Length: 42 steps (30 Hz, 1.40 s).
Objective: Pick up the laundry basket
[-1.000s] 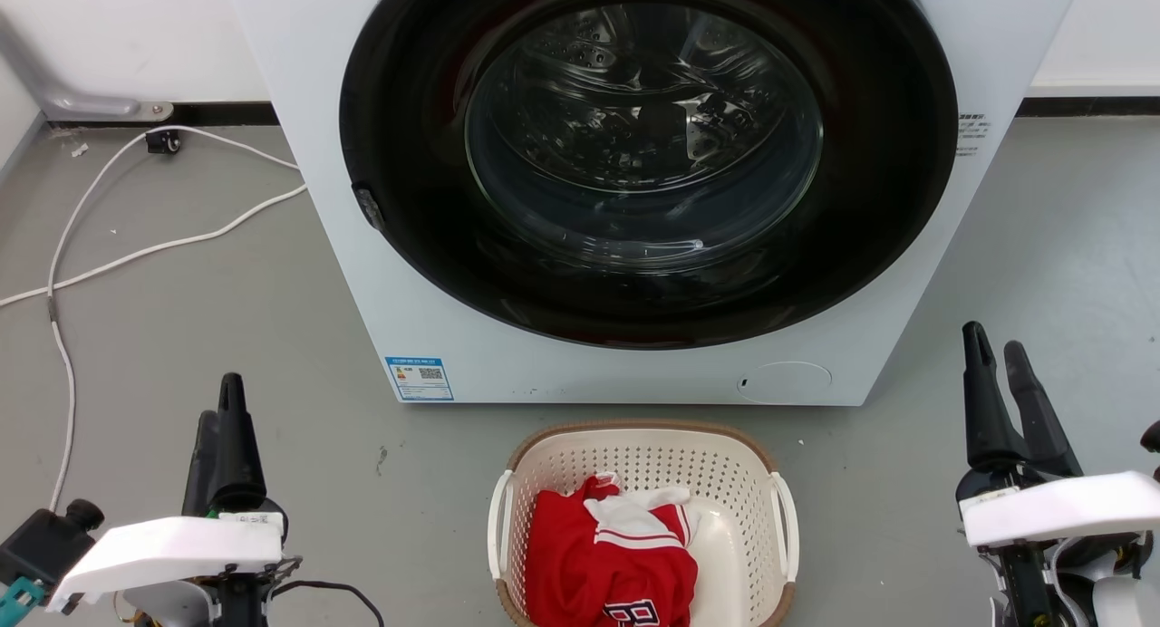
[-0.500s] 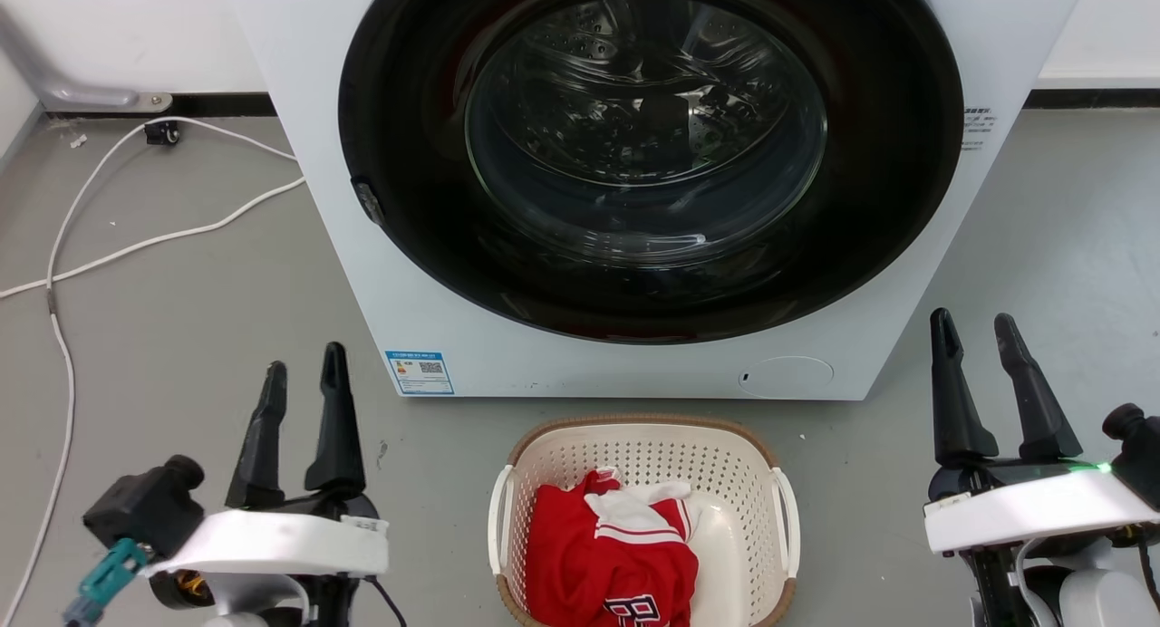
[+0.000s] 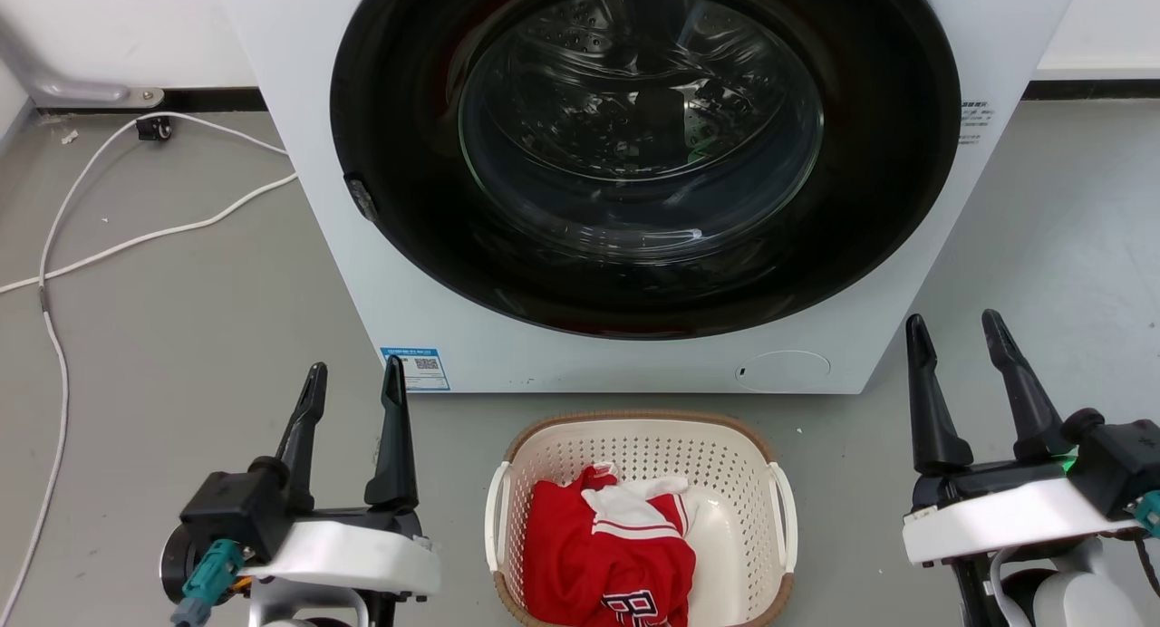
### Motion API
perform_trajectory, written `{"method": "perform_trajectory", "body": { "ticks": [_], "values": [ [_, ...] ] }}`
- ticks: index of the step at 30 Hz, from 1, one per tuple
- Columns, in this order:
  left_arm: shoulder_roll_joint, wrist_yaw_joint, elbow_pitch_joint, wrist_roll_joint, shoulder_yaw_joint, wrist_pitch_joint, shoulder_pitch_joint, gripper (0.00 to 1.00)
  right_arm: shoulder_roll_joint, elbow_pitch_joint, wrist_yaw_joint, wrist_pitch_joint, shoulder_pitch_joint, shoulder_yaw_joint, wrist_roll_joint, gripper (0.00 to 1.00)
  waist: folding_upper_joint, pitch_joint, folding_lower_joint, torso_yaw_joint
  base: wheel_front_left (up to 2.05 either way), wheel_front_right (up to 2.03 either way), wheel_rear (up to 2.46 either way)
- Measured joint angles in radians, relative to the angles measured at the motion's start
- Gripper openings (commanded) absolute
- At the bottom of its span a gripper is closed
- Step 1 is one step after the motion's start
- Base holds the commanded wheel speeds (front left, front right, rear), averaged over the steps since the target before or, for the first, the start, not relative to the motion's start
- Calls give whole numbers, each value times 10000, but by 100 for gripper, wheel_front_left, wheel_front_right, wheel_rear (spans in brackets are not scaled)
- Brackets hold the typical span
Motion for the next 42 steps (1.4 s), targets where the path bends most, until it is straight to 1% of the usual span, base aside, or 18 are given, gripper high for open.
{"method": "perform_trajectory", "body": {
  "ticks": [3, 8, 11, 14, 19, 23, 26, 29, 35, 42],
  "values": [
    [219, 336, -4, 213, -343, -75, -20, 100, 0, 67, 0, -82, 50, 38, -219, 100, 0, 12, 0, -6, 0, 0, 0],
    [472, 616, 86, 453, -803, -192, -40, 100, -2, 272, 0, -203, 115, 79, -401, 100, 0, 12, 0, -25, 0, 0, 0],
    [543, 658, 100, 564, -1007, -265, -43, 100, -2, 458, 2, -257, 187, -2, -127, 100, 0, 7, 0, -34, 0, 0, 0],
    [531, 602, 171, 629, -1074, -309, -39, 100, -10, 472, 2, -334, 187, 40, -504, 100, 0, 15, 0, -31, 0, 0, 0],
    [483, 541, 198, 988, -1003, -439, -28, 100, -8, 443, 15, -430, 187, 15, -796, 100, 0, 24, 0, -31, 0, 0, 0],
    [364, 314, 255, 1168, -886, -520, 26, 100, -10, 374, 15, -520, 188, 19, -1179, 100, 0, 25, 0, -21, 0, 0, 0],
    [136, 4, 265, 1147, -637, -571, 176, 100, -10, 314, 15, -566, 189, 2, -1271, 100, 0, 19, 0, -15, 0, 0, 0],
    [-29, -441, 267, 1229, -364, -646, 238, 100, -10, 274, 15, -635, 198, 19, -1204, 100, 0, 26, 0, -8, 0, 0, 0],
    [-364, -1104, 259, 1875, 88, -748, 384, 100, -10, 345, 15, -757, 239, -84, -1306, 100, 0, 73, 1, -18, 0, 0, 0],
    [-608, -1544, 247, 2685, 378, -880, 416, 100, -12, 577, 15, -872, 299, -265, -1726, 100, 0, 137, 0, -14, 0, 0, 0]
  ]
}}
